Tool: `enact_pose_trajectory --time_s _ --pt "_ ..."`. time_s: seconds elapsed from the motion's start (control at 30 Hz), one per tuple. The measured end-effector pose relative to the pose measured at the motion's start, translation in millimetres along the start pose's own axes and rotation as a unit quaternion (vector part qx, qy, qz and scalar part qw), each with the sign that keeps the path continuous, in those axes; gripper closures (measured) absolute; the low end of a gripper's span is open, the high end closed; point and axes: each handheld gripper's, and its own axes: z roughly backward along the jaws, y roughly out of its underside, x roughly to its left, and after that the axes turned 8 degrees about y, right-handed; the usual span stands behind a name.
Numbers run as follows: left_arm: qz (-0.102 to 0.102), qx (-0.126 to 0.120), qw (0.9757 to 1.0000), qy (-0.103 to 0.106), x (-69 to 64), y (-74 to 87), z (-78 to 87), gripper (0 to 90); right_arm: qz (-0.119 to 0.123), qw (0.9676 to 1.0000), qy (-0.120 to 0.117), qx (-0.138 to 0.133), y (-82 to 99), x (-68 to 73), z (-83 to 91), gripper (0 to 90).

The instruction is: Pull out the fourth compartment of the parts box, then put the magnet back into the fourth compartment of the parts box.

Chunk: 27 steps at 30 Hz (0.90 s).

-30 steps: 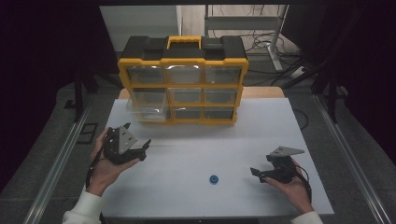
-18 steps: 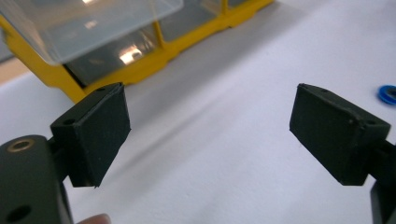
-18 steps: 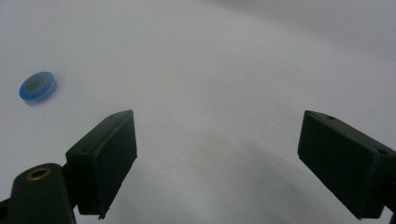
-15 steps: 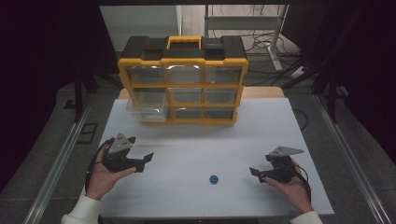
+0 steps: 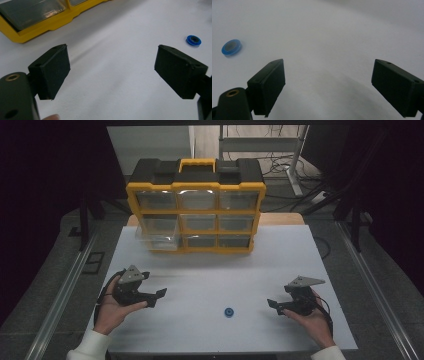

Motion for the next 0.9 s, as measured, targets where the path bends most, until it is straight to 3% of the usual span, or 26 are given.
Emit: enact_pose_trajectory --time_s 0.9 --pt "-0.014 0.031 0.9980 0.053 -17.7 -5.7 -24.7 13.4 0.004 1.0000 -0.002 0.001 -2.0 0.6 -3.2 12.4"
